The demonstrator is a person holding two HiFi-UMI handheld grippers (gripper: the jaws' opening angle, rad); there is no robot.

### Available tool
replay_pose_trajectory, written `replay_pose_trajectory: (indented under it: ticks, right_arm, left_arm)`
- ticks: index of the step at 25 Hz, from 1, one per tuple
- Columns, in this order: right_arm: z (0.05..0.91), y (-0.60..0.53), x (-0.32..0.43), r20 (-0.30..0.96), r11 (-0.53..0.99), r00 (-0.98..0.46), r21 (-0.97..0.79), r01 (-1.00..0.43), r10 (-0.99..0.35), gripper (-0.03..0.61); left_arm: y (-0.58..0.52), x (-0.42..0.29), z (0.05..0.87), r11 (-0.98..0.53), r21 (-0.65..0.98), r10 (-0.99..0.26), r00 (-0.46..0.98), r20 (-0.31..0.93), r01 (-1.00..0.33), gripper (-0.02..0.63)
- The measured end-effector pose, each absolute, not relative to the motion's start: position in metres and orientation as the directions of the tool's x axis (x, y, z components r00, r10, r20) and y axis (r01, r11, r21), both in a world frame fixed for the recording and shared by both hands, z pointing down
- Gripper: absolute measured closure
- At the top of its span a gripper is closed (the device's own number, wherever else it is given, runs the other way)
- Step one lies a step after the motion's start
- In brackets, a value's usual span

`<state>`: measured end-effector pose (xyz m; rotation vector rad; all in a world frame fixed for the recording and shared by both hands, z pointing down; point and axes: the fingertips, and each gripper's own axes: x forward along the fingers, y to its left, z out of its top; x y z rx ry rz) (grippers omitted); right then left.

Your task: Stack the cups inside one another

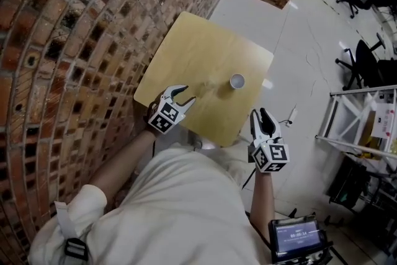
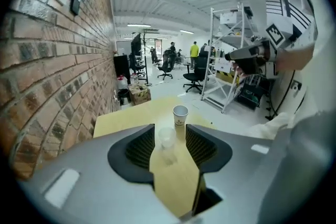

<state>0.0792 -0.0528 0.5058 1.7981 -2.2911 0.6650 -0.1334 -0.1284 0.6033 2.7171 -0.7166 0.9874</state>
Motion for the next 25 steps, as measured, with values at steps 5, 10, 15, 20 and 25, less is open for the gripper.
replay_pose_trajectory:
  ticks: [5,10,15,20,25]
  right_arm:
    - [0.51,-0.051,0.083,0.399,0.171,-0.265,-0.255,-0.952,-0.878,0.466]
    - [0.509,-0.055,0.077,0.406,0.195,-0.281,-0.241,-0.951,-0.87,0.466]
    - [0.51,-0.061,0.076,0.412,0.213,-0.299,-0.241,-0.947,-0.861,0.466]
    - [0.516,-0.066,0.081,0.421,0.208,-0.3,-0.251,-0.945,-0.856,0.466]
    - [0.518,-0.069,0.091,0.428,0.2,-0.294,-0.251,-0.947,-0.855,0.466]
  left_arm:
    - [-0.141,-0.097,0.644,-0.926,-0.129,-0.339,0.634,0.695,-0.354,0.41]
    - [-0.148,-0.074,0.695,-0.951,-0.141,-0.28,0.574,0.769,-0.275,0.41]
    - [-0.147,-0.056,0.735,-0.97,-0.158,-0.232,0.509,0.829,-0.185,0.435]
    - [-0.15,-0.047,0.765,-0.978,-0.181,-0.208,0.446,0.871,-0.103,0.444]
    - [-0.155,-0.046,0.785,-0.98,-0.187,-0.2,0.391,0.899,-0.072,0.453]
